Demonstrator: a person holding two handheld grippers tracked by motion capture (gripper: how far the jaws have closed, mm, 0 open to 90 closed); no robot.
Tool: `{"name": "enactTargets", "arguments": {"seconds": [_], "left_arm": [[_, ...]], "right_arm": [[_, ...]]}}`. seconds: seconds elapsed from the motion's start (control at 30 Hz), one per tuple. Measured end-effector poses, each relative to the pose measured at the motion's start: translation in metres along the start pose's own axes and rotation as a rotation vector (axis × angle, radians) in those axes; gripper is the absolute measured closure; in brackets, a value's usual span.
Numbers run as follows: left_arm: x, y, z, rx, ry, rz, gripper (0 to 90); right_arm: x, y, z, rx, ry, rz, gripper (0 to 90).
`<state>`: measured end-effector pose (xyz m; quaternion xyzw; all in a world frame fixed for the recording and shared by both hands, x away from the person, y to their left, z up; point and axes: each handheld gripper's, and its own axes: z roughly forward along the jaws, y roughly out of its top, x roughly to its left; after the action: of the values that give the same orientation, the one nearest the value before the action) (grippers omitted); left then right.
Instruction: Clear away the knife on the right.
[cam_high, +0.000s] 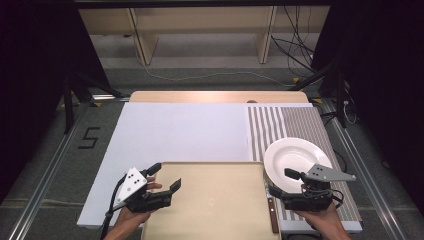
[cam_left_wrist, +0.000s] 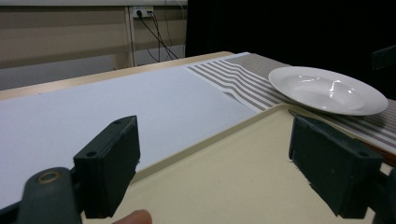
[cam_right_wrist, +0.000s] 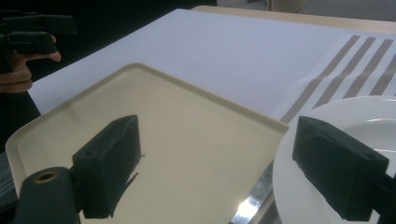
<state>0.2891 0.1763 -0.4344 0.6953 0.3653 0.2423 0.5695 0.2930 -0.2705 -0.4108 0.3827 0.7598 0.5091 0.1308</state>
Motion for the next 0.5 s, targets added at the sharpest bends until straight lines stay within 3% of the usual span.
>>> {"name": "enactTargets", "arguments": {"seconds": [0.5], "left_arm": [[0.0003, -0.0002, 0.0003, -0.004, 0.0, 0.0, 16.0]], "right_arm": [[-0.0008, 0.0026, 0.001, -0.003, 0.0, -0.01, 16.3]]}}
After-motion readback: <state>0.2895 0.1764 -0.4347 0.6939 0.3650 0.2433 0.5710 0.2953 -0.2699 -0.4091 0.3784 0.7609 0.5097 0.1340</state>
